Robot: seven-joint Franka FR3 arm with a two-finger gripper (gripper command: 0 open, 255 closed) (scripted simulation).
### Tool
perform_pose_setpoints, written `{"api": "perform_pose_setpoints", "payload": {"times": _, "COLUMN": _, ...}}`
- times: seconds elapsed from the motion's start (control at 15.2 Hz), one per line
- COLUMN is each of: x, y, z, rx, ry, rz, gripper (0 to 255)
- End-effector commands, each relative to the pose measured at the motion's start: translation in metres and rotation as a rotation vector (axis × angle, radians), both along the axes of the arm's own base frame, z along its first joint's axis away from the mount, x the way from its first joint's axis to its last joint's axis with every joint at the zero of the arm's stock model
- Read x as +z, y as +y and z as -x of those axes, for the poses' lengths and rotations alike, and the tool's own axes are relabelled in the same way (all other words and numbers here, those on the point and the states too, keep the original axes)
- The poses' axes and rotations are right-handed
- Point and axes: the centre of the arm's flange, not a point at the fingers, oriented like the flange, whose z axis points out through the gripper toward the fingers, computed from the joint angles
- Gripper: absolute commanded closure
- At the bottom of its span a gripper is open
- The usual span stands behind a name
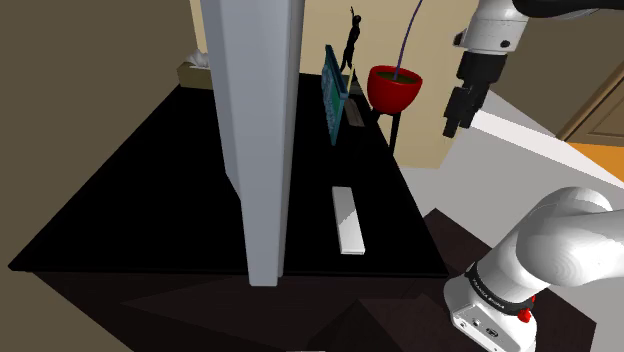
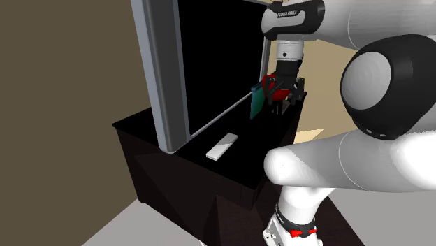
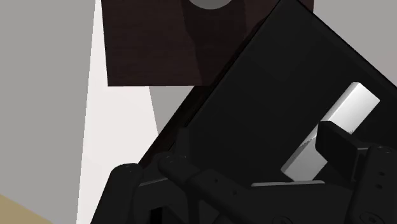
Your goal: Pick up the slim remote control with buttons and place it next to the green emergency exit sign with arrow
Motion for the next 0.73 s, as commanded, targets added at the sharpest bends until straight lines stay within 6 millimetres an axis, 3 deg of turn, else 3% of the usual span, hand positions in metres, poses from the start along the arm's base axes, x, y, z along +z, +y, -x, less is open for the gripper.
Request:
{"api": "perform_pose_setpoints", "payload": {"times": 0.0, "x": 0.000, "y": 0.000, "z": 0.000, "rx": 0.000, "ry": 0.000, "rz": 0.000, "gripper": 0}}
{"api": "perform_pose_setpoints", "payload": {"times": 0.66, "x": -0.081, "y": 0.105, "z": -0.005, "rx": -0.222, "ry": -0.071, "rz": 0.050, "gripper": 0}}
